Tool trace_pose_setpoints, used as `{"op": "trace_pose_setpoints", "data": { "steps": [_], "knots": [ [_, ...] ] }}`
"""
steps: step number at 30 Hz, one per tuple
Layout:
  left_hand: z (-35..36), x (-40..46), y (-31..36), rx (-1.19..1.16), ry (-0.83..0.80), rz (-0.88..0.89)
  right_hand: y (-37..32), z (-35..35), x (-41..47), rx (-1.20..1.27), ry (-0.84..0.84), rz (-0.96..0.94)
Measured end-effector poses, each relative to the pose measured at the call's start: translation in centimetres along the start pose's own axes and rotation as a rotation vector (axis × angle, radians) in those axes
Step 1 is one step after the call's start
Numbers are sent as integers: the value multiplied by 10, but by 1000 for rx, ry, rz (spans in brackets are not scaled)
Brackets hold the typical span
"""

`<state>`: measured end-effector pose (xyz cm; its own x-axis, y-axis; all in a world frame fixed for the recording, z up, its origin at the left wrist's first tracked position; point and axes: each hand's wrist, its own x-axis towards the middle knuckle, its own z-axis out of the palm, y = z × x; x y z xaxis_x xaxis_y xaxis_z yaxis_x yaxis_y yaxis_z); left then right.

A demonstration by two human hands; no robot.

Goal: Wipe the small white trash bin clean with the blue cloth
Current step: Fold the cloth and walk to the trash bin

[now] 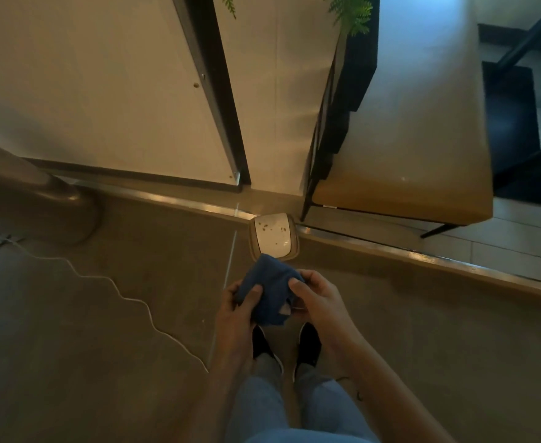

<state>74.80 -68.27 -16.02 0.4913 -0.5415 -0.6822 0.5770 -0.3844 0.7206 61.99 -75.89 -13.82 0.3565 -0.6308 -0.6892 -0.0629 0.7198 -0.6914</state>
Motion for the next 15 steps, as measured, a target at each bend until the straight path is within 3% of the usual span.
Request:
{"op": "trace_pose_setpoints", "data": {
  "steps": [11, 15],
  "knots": [
    [-10, 87, -2, 329, -45, 117, 38, 7, 87, 79, 141, 138],
    [-10, 135, -24, 388, -79, 152, 57, -1, 139, 72, 86, 178]
  ]
}}
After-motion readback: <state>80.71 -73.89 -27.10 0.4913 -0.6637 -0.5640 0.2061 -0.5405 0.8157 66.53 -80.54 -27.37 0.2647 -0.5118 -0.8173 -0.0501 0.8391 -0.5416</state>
